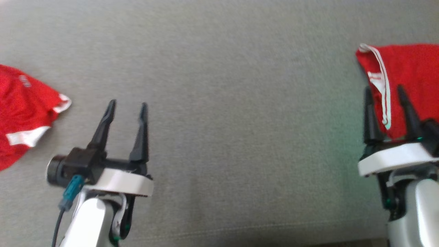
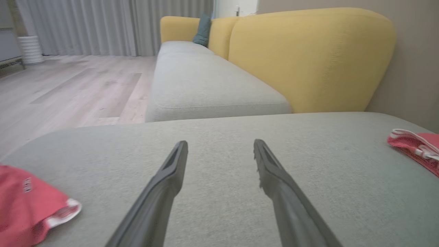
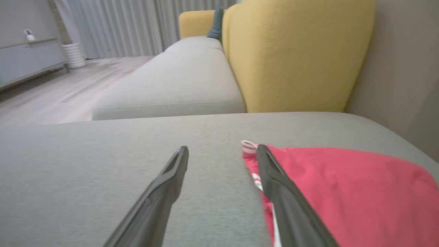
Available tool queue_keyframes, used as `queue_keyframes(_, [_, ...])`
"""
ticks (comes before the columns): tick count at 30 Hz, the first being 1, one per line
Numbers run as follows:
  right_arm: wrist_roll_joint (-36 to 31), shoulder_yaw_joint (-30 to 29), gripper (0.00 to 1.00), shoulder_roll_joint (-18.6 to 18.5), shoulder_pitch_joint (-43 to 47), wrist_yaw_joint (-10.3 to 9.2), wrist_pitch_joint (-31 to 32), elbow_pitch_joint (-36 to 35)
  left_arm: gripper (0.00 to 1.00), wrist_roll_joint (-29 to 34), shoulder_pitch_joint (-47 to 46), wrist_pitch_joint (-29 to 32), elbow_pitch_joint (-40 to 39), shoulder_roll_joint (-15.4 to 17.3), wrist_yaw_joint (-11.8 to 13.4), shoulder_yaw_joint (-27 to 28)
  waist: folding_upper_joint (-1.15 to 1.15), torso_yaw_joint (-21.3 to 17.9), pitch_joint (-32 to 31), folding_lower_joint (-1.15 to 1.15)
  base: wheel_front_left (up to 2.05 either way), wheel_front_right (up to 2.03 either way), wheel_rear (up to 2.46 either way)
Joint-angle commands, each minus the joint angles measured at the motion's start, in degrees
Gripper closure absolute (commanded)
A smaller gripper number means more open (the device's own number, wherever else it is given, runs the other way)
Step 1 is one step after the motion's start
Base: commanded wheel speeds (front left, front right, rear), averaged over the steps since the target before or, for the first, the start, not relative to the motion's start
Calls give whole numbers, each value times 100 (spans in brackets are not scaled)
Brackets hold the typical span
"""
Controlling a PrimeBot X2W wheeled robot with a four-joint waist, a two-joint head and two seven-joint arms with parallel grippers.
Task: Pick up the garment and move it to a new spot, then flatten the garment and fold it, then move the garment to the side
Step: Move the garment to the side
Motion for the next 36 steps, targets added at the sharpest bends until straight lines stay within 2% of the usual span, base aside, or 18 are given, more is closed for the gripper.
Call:
queue_keyframes(1, [50, 270, 0, 22, 53, -5, 49, -312, 0, -48, -5, -54, -165, 64, 73, 282, 0, 293, -326, 0, 0, 0, 0])
queue_keyframes(9, [140, 578, 0, 61, 375, -5, 256, -520, 0, -134, 355, -56, -50, 145, 193, 413, 0, 548, -799, 0, 0, 0, 0])
queue_keyframes(24, [199, 460, 0, 102, 1140, -5, 483, -782, 0, -231, 854, 35, 24, 240, 220, 337, 0, 439, -1407, 0, 0, 0, 0])
queue_keyframes(36, [200, 441, 0, 111, 1277, -5, 551, -910, 0, -246, 920, 92, -33, 290, 270, 293, 0, 340, -1451, 0, 0, 0, 0])
